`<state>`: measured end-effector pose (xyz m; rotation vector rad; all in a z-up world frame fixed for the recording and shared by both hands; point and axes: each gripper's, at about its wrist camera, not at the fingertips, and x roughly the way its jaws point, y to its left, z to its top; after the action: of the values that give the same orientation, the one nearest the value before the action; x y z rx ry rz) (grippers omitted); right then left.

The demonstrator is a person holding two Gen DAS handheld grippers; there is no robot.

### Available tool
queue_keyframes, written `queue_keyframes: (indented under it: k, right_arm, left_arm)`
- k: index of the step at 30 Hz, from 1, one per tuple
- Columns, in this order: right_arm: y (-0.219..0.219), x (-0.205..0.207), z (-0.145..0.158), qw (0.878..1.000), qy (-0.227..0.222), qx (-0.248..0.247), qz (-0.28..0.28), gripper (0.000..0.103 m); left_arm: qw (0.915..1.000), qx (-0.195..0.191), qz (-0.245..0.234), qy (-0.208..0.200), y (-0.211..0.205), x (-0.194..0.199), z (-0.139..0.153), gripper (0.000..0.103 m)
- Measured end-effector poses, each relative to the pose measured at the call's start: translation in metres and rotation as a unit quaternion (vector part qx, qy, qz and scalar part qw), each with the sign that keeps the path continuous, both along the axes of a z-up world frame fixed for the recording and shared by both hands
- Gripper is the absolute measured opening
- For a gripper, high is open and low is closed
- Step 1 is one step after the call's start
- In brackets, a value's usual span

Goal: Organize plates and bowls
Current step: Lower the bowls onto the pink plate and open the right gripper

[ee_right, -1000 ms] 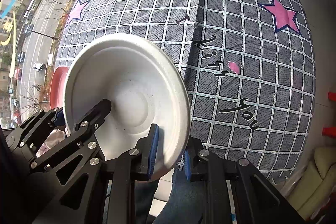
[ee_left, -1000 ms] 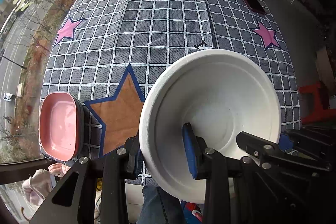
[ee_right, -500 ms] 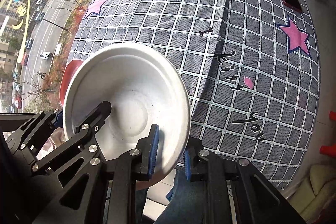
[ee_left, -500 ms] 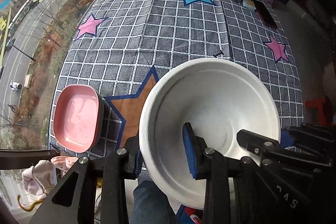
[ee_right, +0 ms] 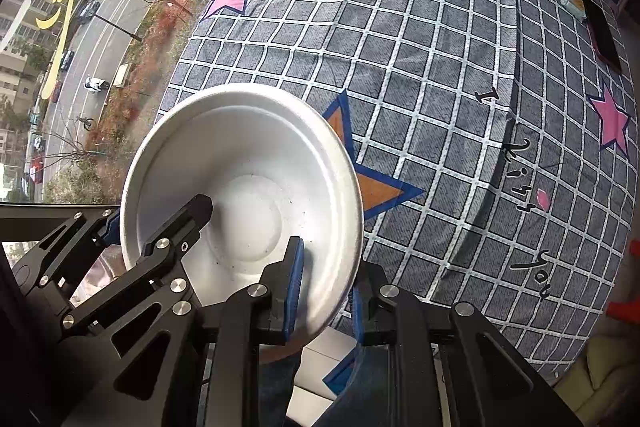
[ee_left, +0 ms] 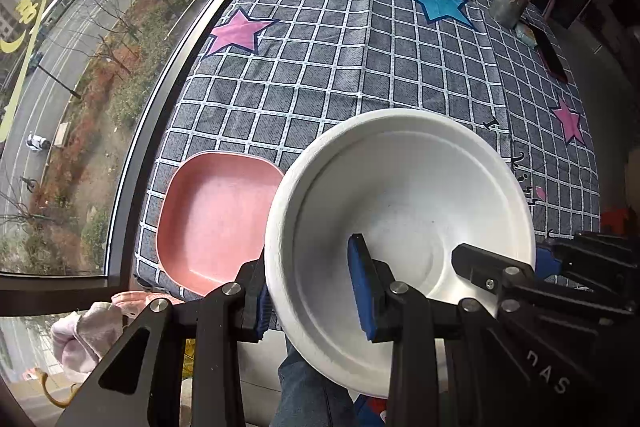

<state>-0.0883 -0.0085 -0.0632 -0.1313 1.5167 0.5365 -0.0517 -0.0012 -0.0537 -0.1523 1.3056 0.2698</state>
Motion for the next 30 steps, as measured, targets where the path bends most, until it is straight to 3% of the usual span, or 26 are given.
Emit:
queue_keyframes:
  k: [12, 23, 27, 29, 30]
  right_arm:
    - [0.122, -0.010, -0.041, 0.999, 0.021, 0.008, 0.047, 0.023]
    - [0.150, 0.000, -0.080, 0.998, 0.023, -0.033, 0.042, 0.023]
    - [0.153, 0.001, -0.080, 0.997, 0.028, -0.050, 0.048, 0.024]
    - [0.154, 0.003, -0.075, 0.996, 0.021, -0.063, 0.051, 0.025]
    - [0.155, 0.004, -0.072, 0.996, 0.012, -0.077, 0.052, 0.034]
  left_arm:
    - [0.9968, -0.010, 0.066, 0.044, 0.114, -0.023, -0.039, 0.037]
    - [0.9975, -0.020, 0.032, 0.060, 0.138, -0.009, -0.080, 0.038]
    - [0.9977, -0.015, 0.018, 0.063, 0.139, -0.009, -0.081, 0.052]
    - [0.9977, -0.009, 0.017, 0.065, 0.143, -0.012, -0.080, 0.072]
    - [0.9977, -0.004, 0.018, 0.065, 0.146, -0.013, -0.078, 0.075]
